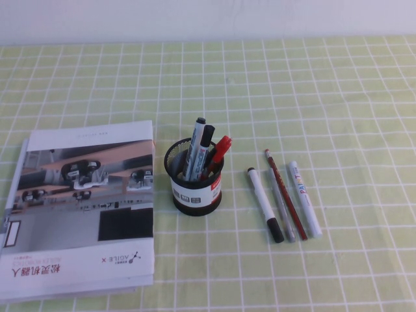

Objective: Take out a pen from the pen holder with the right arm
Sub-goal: 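Take a marker out of the pen holder and lay it on the table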

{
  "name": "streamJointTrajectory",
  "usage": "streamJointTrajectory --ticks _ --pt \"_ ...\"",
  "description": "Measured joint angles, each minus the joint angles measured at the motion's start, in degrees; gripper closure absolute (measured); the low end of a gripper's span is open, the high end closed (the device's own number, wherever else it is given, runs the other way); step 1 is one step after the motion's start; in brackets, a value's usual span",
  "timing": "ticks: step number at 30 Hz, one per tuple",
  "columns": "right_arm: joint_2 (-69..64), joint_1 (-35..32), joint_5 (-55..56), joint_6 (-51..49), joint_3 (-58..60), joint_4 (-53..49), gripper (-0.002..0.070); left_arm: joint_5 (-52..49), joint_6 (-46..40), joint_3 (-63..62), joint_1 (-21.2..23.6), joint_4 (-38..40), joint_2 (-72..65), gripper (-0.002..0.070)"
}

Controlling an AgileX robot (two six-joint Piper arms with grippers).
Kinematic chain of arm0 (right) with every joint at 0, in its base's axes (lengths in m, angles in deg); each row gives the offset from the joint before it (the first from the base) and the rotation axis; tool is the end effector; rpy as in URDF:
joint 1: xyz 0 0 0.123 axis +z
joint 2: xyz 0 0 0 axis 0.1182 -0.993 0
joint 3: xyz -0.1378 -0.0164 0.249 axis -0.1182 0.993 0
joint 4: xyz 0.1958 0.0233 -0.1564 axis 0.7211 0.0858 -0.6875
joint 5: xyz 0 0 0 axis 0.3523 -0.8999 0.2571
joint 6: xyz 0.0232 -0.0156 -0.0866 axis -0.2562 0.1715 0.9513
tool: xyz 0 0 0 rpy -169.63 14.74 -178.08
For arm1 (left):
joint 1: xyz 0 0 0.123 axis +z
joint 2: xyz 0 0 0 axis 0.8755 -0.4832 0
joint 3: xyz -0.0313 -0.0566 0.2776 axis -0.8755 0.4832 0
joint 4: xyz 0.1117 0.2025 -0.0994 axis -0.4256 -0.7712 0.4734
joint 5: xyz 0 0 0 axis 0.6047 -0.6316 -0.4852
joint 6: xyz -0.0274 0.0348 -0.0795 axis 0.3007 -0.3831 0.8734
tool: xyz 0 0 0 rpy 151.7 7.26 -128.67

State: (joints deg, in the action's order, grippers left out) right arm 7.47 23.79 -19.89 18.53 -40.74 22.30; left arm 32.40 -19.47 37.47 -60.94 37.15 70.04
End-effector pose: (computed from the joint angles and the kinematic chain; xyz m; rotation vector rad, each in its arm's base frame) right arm 0.1168 0.0714 0.3253 -0.5644 2.3938 0.2987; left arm 0.0520 -0.0020 0.1699 0.1108 1.8771 0.0496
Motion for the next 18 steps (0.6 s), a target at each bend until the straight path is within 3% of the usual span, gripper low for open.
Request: streamJointTrajectory --ticks 4,12,18 --pt "3.2 -3.1 10.0 0.1 5.7 -1.0 0.0688 0.0 0.0 0.0 0.0 0.0 0.0 0.0681" --pt "16.0 -15.0 35.0 0.2 29.0 -1.0 0.0688 0.0 0.0 0.0 0.0 0.0 0.0 0.0681" --pt "27.9 -19.9 48.9 0.2 43.5 -1.0 0.0688 0.0 0.0 0.0 0.0 0.0 0.0 0.0681"
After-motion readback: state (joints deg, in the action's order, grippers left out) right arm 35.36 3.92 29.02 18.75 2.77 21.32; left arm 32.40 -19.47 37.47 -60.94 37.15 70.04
